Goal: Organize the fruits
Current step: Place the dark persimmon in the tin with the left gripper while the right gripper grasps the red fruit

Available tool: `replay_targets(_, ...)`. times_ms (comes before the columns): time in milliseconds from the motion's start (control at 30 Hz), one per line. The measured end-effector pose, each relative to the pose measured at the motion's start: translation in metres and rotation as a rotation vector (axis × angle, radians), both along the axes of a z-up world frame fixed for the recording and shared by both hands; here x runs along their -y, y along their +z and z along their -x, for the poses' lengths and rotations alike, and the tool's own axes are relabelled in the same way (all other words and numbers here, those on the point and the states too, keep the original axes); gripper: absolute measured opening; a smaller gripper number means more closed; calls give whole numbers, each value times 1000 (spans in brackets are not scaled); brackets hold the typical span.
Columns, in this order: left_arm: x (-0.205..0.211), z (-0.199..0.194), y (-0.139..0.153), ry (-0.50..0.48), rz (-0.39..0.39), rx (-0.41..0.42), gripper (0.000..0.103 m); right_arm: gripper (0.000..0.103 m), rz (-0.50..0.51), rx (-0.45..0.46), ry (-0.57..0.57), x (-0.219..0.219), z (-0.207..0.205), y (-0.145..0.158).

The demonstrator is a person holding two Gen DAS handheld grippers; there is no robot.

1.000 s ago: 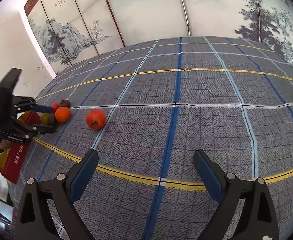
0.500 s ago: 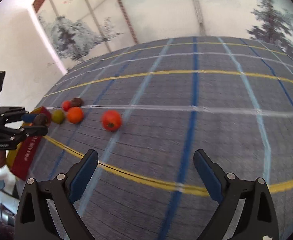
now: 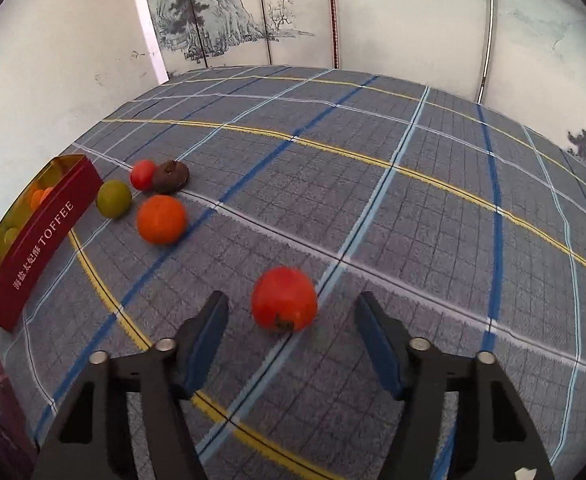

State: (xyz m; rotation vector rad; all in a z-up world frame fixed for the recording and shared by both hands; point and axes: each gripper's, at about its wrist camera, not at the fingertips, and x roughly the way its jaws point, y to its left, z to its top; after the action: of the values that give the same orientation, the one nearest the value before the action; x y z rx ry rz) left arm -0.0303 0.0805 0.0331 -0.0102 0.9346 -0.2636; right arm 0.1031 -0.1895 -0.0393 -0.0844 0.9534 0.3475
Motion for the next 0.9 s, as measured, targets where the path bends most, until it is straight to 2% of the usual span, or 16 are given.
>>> replay_targets(67,-26,3,-4,81,-6,3,39,41,19,-2,-5,-1,-2,-1)
replay_targets(100,-36,4,-6,110,-5,-2,39,38,9,-6,-10,2,-3,0)
replay_targets(133,-49,4,-9,143,2,-13,39,30,-22,-17,-18,5,-4,0)
replay_targets(167,-60,4,-13,171,3,-19,39,28,-46,-21,-32,8,-2,0)
replay_targets(333,-86,4,-26,237,-11,-24,39,28,-68,5,-93,15,15,1)
replay_targets(533,-89,-3,-40,231,-32,-25,39,28,-96,11,-148,23,28,2)
replay_targets(900,-87,-13,-50,238,-88,-14,39,28,-85,7,-164,25,27,0)
